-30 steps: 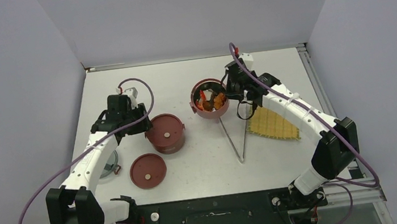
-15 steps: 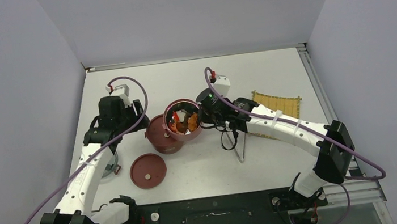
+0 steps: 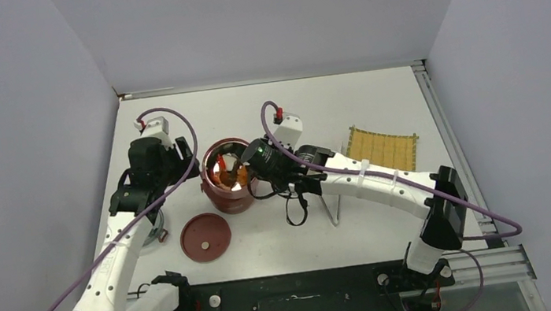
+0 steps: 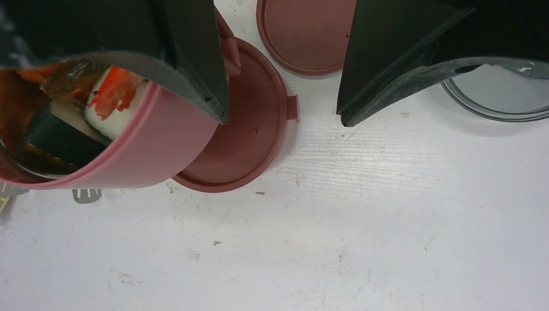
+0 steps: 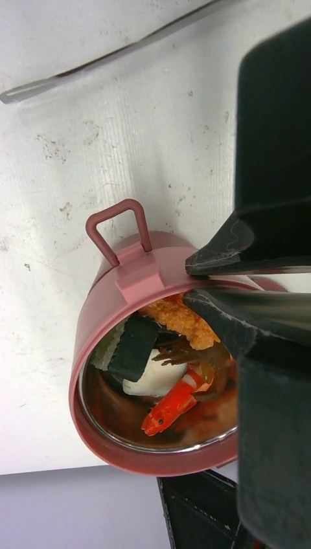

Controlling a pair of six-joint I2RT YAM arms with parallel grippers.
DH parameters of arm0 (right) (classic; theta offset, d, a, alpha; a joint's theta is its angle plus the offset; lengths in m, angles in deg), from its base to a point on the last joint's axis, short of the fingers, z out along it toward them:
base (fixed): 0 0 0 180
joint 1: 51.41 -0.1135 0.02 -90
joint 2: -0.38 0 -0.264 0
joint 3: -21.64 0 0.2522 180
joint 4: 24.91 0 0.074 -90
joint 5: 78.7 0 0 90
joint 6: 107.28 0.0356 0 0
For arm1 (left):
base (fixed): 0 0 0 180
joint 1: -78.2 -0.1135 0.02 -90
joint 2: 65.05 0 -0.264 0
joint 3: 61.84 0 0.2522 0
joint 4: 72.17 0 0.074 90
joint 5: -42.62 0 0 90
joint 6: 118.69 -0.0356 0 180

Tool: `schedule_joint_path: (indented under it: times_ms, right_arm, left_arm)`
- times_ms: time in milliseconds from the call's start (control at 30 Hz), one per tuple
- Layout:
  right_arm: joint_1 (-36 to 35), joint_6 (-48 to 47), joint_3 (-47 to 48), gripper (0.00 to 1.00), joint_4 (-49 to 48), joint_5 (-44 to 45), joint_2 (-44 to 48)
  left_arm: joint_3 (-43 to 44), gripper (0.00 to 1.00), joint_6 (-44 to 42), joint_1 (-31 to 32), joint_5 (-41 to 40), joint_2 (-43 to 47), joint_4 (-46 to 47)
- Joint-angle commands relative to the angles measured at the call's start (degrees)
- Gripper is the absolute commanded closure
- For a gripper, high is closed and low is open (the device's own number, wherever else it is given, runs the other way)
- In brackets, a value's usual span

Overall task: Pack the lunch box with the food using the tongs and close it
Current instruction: Place the packing box into the packing box.

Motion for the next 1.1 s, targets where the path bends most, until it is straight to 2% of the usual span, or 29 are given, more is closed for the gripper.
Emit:
schedule_joint_path:
  times_ms: [0,100,200,467,1067]
  right_arm:
    - [-1.1,8.6,6.6,0.95,-0.5,5.4,-2.1]
    - [-1.4,11.5,10.8,0.95,3.9,6.0,-5.0]
    - [-1.8,12.0,12.1,0.95,4.4,5.7,-6.9]
    - [-2.6,16.9,16.2,0.95,9.2,6.0,-11.4]
    - [-3.3,19.0,16.3,0.95,7.4,7.1,-14.8]
  left_arm:
    - [0.0,0.40,0.6,-0.4,-1.4,1.7,3.2]
    - [0.1,0.40,0.6,-0.5,-2.9,2.4,3.1]
    - [0.1,0.40,0.5,-1.2,-4.5,3.2,3.0]
    - [-0.1,0.40,0.5,-1.3,-3.0,3.4,3.4]
    - [-0.3,0.40,0.4,-1.3,-1.6,3.1,3.7]
